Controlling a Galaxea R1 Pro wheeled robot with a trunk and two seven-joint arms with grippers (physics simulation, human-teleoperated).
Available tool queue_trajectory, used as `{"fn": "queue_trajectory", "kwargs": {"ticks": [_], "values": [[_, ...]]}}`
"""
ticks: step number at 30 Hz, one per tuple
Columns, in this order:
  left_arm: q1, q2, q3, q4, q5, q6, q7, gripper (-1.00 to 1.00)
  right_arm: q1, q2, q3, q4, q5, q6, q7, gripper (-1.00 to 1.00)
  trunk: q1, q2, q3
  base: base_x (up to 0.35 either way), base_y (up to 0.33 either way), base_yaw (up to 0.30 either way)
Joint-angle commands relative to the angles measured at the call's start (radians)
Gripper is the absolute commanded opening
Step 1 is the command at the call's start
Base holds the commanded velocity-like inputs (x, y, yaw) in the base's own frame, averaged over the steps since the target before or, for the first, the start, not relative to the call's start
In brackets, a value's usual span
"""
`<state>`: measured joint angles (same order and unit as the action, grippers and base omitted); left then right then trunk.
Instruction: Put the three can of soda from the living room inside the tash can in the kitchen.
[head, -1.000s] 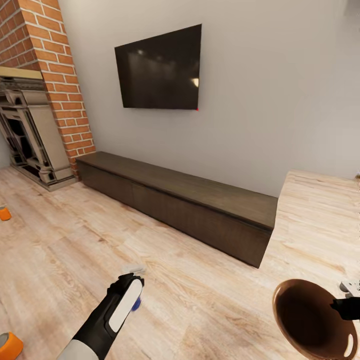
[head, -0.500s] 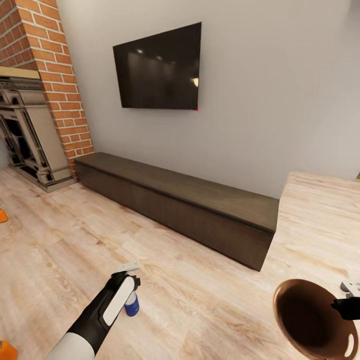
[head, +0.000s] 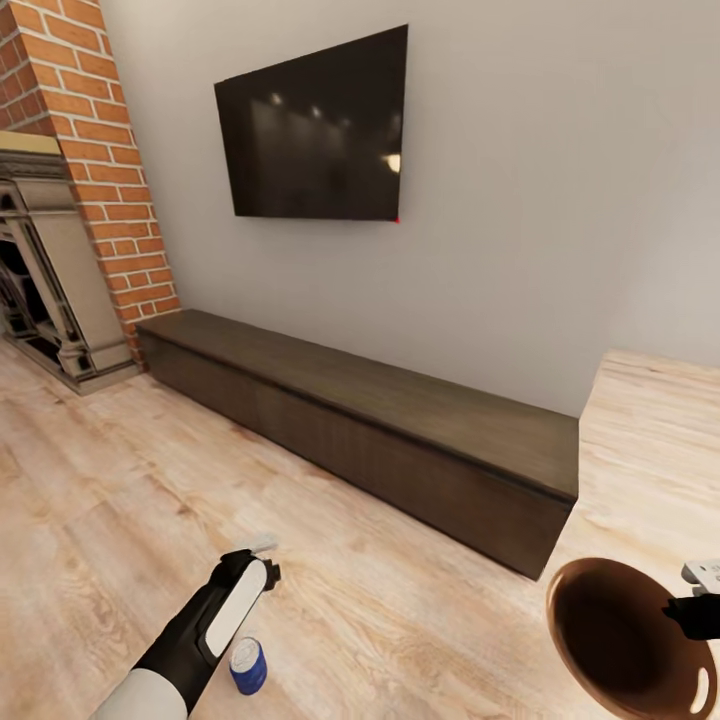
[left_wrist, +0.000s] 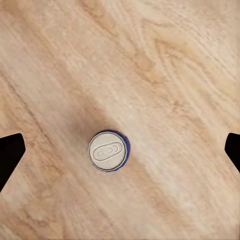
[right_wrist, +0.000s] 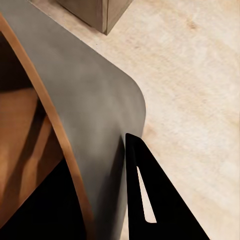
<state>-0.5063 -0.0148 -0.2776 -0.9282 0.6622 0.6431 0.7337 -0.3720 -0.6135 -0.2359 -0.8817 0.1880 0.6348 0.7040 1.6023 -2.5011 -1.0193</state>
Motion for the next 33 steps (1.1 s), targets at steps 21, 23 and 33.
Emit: {"fn": "queue_trajectory", "kwargs": {"ticks": [21, 23, 33], "values": [[-0.036, 0.001, 0.026, 0.208, -0.065, -0.093, -0.088, 1.0, -0.002, -0.003, -0.002, -0.002, -0.008, 0.003, 0.003, -1.0, 0.003, -0.002, -0.027, 0.047, 0.0, 0.0], [-0.037, 0.004, 0.027, 0.217, -0.068, -0.097, -0.124, 1.0, -0.002, -0.004, -0.003, -0.004, -0.009, 0.003, 0.005, -1.0, 0.004, -0.002, -0.035, 0.0, 0.0, 0.0], [-0.06, 0.01, 0.031, 0.309, -0.065, -0.108, -0.164, 1.0, -0.001, -0.034, -0.021, -0.016, -0.012, 0.005, 0.041, -1.0, 0.008, -0.004, -0.073, 0.0, 0.0, 0.0]]}}
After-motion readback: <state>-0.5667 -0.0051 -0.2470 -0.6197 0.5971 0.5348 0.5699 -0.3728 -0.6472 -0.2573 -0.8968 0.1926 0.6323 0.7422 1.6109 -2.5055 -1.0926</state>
